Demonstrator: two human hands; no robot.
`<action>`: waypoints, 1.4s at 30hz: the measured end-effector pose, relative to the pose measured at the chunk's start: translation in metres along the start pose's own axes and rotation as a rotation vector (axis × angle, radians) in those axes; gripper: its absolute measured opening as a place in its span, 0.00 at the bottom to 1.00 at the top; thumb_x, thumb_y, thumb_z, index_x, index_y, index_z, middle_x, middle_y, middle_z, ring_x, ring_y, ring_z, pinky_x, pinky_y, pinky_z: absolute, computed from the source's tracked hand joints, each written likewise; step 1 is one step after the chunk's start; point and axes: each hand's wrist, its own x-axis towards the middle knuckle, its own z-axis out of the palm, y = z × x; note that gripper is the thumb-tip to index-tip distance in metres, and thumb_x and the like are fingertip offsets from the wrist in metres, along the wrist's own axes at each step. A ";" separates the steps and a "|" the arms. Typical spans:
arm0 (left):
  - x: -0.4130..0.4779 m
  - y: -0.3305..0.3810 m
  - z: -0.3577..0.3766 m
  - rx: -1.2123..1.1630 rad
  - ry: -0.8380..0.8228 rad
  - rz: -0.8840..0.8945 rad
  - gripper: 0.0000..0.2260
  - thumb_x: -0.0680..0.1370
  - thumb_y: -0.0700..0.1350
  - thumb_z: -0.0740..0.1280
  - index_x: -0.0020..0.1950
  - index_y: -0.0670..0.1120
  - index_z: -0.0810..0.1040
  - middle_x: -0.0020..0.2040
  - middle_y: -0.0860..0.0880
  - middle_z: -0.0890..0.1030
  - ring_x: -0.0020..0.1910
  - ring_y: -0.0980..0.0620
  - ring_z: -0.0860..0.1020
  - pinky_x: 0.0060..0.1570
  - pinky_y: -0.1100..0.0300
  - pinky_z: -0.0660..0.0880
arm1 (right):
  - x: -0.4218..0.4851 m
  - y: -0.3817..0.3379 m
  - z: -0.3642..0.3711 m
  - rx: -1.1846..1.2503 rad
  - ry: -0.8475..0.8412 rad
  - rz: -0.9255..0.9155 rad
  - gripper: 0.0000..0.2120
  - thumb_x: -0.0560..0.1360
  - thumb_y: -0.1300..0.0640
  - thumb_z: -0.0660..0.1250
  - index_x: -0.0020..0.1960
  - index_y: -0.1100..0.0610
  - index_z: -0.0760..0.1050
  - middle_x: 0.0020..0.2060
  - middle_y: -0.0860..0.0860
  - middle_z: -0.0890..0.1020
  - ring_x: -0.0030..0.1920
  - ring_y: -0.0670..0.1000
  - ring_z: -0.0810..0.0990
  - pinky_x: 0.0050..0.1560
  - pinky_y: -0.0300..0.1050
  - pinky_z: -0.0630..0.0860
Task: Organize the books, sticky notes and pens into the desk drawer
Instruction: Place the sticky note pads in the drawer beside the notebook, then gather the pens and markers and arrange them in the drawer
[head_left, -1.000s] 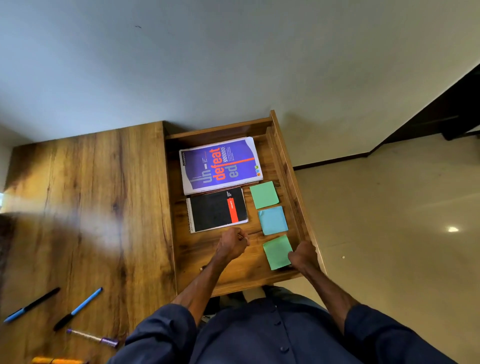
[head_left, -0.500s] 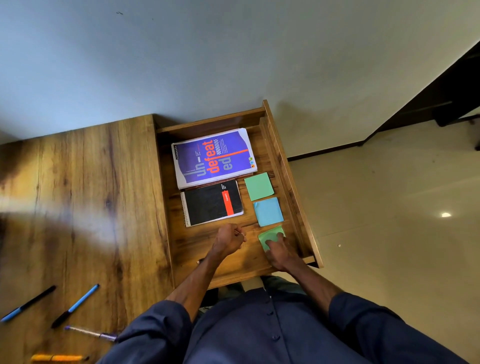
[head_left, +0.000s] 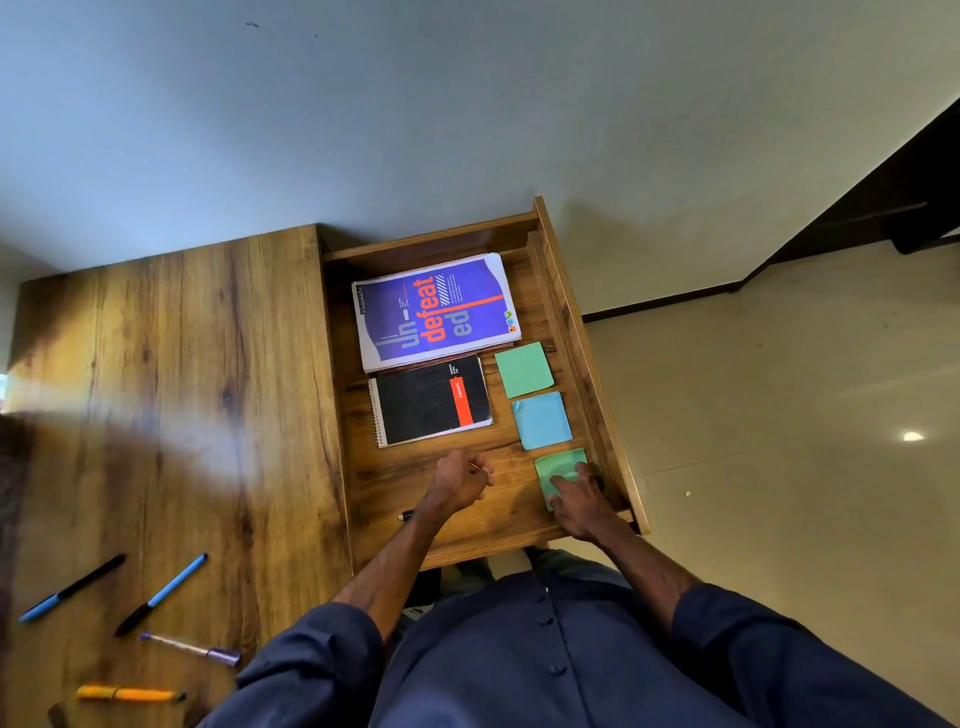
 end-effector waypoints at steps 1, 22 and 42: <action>0.000 -0.001 0.000 -0.004 0.003 -0.005 0.04 0.81 0.42 0.67 0.48 0.46 0.81 0.43 0.50 0.85 0.36 0.54 0.82 0.31 0.64 0.78 | 0.000 0.000 0.000 0.000 0.004 -0.003 0.21 0.83 0.50 0.58 0.73 0.56 0.68 0.73 0.61 0.56 0.67 0.61 0.70 0.68 0.56 0.72; -0.101 -0.050 -0.063 -0.309 0.533 -0.038 0.06 0.80 0.38 0.66 0.50 0.43 0.83 0.44 0.50 0.86 0.34 0.51 0.82 0.29 0.65 0.77 | 0.000 -0.129 -0.028 0.361 0.384 -0.494 0.14 0.74 0.68 0.63 0.43 0.55 0.85 0.43 0.51 0.85 0.47 0.48 0.81 0.48 0.43 0.78; -0.230 -0.231 -0.064 -0.762 0.951 -0.248 0.07 0.77 0.34 0.64 0.47 0.41 0.81 0.41 0.46 0.86 0.26 0.61 0.78 0.29 0.63 0.76 | -0.066 -0.323 0.075 0.141 0.135 -0.980 0.13 0.70 0.69 0.65 0.45 0.57 0.85 0.42 0.49 0.87 0.42 0.47 0.84 0.47 0.47 0.82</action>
